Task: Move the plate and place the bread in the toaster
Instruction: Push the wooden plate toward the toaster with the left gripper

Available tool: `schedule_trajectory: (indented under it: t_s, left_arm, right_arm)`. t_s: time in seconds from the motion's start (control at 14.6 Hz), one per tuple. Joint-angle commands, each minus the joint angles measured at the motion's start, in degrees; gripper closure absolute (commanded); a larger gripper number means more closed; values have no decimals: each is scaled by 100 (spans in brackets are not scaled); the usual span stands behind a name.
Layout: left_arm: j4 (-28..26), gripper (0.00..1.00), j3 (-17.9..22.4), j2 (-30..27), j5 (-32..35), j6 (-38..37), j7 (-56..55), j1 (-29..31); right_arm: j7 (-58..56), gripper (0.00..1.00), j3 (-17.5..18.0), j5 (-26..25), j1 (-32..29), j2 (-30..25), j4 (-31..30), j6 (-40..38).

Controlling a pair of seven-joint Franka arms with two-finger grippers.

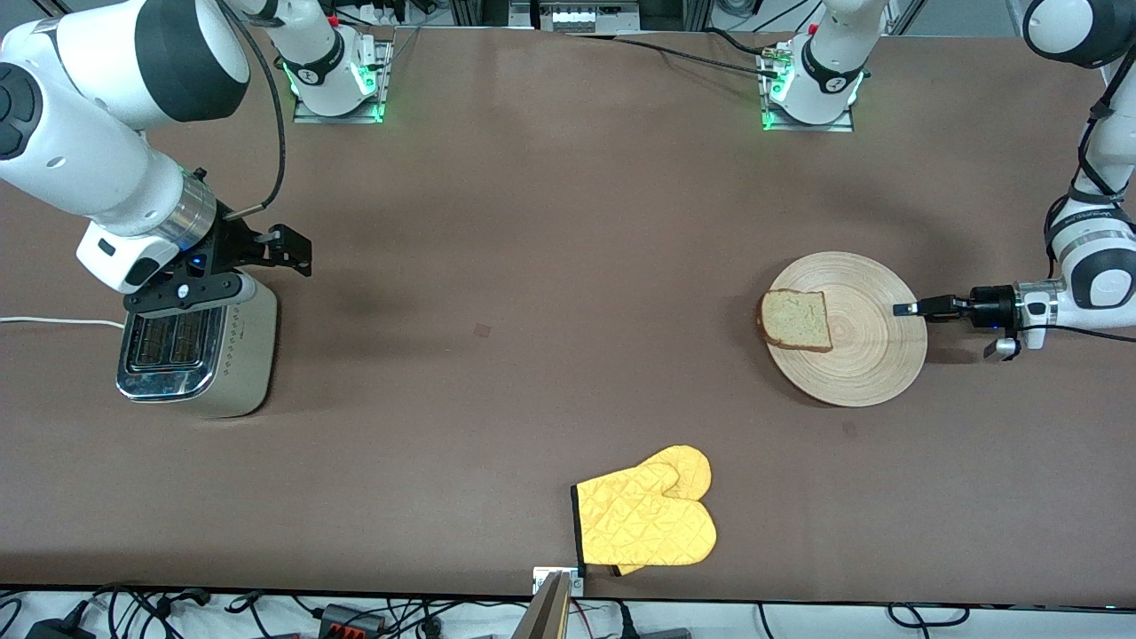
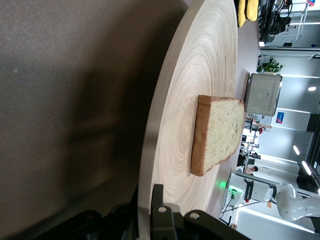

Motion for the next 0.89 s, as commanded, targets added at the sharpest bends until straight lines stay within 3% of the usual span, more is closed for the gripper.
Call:
schedule_trajectory:
  t_s: [0.0,0.21,0.41,0.55,0.82]
  left_arm:
    - [7,99,-56,-120,-81,130,-5,-35]
    - [-2,99,-345,-339,-81,77,-460,-44]
    - [-177,99,-959,-568,-99,155,-1180,-53]
    - [-658,99,-1582,-691,-186,916,-1393,-35]
    - [-1714,99,-2962,-736,-1441,3034,-1411,-70]
  right_arm:
    - [31,0,-5,72,-15,-4,-12,51]
    - [31,0,-5,72,-15,5,-12,42]
    - [39,0,-5,72,2,13,-12,51]
    - [48,0,-5,80,107,118,-12,60]
    - [48,0,4,133,161,268,-12,227]
